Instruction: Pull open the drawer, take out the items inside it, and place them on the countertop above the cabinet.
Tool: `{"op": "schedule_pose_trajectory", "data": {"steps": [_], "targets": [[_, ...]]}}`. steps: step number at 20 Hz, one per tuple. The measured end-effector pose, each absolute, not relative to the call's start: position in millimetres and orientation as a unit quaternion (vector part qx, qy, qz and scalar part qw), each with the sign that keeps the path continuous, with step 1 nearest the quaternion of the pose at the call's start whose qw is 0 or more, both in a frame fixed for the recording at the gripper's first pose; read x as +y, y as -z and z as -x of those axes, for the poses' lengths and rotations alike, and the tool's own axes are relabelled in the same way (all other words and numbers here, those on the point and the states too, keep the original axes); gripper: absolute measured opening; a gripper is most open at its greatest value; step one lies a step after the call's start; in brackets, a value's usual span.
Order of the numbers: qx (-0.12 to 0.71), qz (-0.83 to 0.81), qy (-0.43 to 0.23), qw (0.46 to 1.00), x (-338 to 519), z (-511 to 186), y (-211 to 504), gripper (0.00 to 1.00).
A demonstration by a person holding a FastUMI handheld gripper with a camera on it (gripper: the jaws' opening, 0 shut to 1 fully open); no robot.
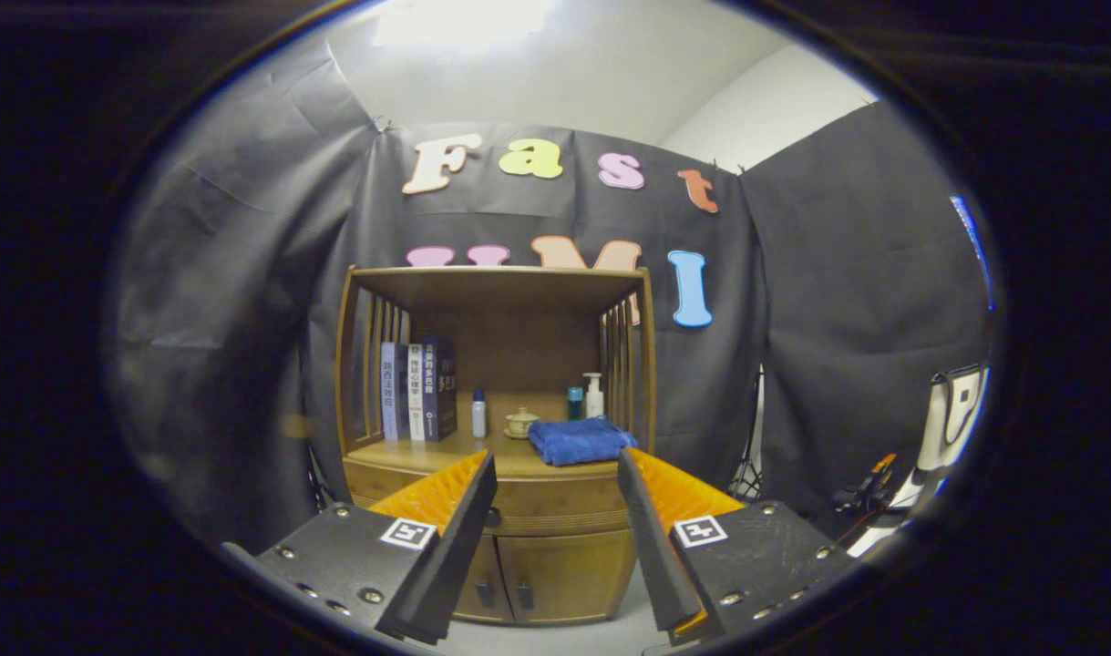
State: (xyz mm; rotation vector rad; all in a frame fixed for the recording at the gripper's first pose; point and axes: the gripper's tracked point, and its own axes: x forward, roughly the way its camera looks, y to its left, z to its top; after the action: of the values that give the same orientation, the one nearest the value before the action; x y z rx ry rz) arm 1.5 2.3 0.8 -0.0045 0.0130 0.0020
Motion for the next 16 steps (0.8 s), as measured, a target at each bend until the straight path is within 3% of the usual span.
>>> {"op": "schedule_pose_trajectory", "data": {"steps": [11,16], "targets": [[0.028,0.012,0.024,0.999,-19.8,-23.1,27.6,0.8],[0.043,0.031,0.084,0.995,-28.1,-41.6,55.4,0.83]]}}
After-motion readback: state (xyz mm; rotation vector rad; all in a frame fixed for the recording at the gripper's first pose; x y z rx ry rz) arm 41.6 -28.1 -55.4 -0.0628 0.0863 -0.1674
